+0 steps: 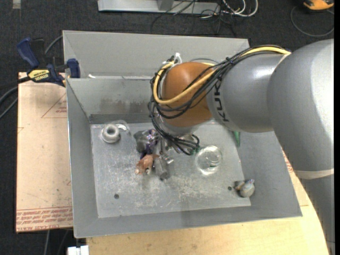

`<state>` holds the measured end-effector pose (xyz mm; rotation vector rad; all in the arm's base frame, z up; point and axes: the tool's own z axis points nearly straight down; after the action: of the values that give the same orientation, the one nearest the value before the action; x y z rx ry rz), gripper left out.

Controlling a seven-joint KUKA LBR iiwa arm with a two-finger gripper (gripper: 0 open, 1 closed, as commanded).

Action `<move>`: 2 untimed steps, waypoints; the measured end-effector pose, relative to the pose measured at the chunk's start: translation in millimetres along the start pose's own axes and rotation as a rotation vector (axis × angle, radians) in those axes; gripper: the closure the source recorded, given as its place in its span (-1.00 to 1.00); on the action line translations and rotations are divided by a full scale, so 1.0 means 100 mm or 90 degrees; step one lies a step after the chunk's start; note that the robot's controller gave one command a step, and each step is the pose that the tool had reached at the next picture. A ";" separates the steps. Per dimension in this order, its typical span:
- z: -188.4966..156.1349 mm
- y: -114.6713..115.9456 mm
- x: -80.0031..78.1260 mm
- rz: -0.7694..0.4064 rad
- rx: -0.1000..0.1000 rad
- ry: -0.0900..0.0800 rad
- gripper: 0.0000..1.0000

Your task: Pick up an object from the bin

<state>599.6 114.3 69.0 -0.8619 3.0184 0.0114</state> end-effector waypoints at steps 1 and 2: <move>-0.01 0.05 -0.23 -0.247 0.004 -0.003 -1.00; -0.01 0.00 -0.01 0.001 0.000 -0.003 1.00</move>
Offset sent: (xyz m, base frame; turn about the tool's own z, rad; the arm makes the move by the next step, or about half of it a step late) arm 0.0000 0.0000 0.0000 0.0000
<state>600.9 114.9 70.0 -0.8584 3.0142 0.0140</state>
